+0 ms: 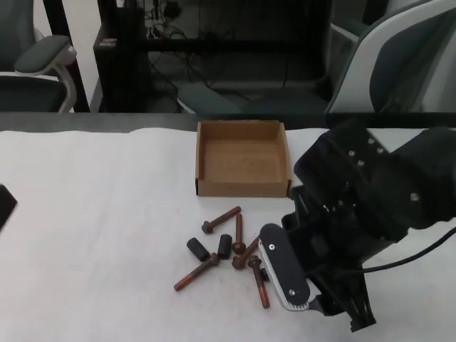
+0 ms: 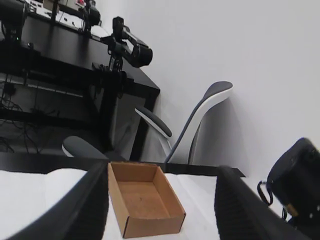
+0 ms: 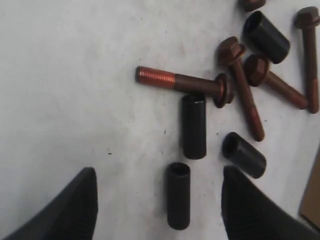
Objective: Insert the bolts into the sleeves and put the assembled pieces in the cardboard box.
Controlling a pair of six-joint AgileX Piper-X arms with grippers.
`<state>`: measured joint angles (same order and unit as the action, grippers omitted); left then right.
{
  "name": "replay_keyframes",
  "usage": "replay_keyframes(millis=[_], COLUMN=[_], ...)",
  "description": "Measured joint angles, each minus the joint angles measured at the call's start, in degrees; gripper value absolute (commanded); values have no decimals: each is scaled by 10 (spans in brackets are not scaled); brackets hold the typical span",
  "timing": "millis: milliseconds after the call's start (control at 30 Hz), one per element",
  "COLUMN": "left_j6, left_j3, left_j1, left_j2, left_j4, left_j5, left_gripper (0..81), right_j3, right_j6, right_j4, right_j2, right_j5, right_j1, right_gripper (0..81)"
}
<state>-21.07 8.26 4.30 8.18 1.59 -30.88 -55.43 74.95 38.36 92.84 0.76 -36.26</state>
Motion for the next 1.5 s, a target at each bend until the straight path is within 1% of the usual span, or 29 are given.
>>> replay_keyframes(millis=[200,233,267,300,467,700,967,1500], left_j6=[-6,-6,-6,-6,-8,-8,-8,-8], left_j3=[7,7,7,7,7,8,8,8], left_j1=[0,0,0,0,0,0,0,0], left_j2=[0,0,0,0,0,12,37,39], left_j4=[1,1,1,1,1,1,1,1], left_j5=[12,12,12,12,24,35,38,38], left_gripper=[623,623,623,623,623,623,623,623], right_j3=[0,0,0,-1,-1,-2,-2,-2], right_j6=[0,0,0,0,0,-4,-12,-17], right_j4=[-5,-5,-5,-6,-33,-57,-57,-58], right_j2=[20,20,20,20,20,20,27,66], right_j5=[-21,-21,-21,-21,-21,5,22,37], right_j1=[23,26,28,30,31,36,50,54], right_gripper=[700,682,644,634,636,636,636,636])
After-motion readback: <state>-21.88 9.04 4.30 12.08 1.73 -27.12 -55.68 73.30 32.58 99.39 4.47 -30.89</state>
